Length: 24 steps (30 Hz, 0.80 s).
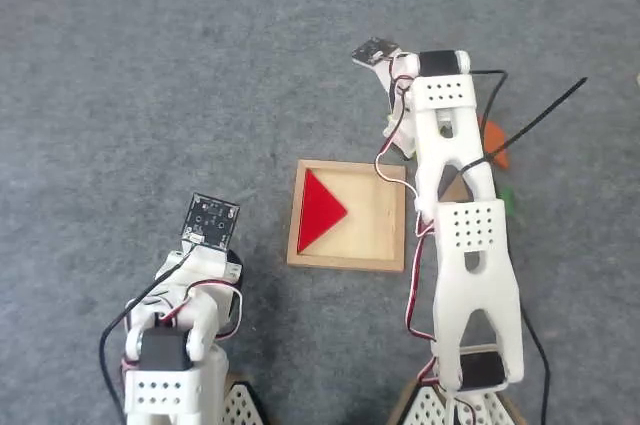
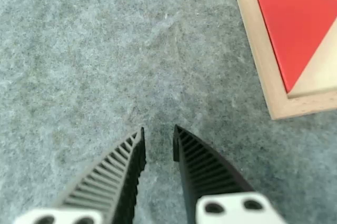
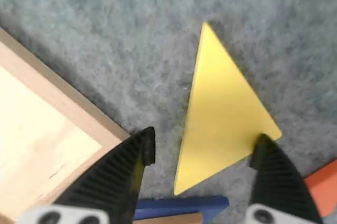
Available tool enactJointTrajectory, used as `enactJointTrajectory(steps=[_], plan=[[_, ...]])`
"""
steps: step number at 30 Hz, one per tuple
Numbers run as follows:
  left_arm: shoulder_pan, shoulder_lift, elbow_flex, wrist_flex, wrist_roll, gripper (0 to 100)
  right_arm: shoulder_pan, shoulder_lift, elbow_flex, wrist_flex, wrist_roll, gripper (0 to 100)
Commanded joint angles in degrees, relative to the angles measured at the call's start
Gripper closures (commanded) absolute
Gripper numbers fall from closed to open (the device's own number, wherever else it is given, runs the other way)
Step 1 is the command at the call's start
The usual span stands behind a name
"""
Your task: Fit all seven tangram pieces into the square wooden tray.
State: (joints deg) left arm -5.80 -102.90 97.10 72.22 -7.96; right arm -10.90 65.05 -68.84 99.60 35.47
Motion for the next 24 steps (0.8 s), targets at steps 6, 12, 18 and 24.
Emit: enactJointTrajectory(steps=[6, 12, 18, 24], plan=[[-0.09, -1.23, -0.66, 0.18, -0.62, 91, 1.36, -0.66, -1.05, -2.15, 1.05, 66.9], [-0.09, -1.23, -0.66, 0.18, -0.62, 91, 2.95, -0.04, -9.05, -0.84, 0.88, 66.9], [-0.09, -1.23, -0.66, 0.18, -0.62, 91, 2.68, 5.05, -9.58, -2.15, 1.14, 66.9], [-0.09, -1.23, -0.66, 0.18, -0.62, 91, 2.77, 8.22, -9.58, -2.86, 1.14, 67.1]])
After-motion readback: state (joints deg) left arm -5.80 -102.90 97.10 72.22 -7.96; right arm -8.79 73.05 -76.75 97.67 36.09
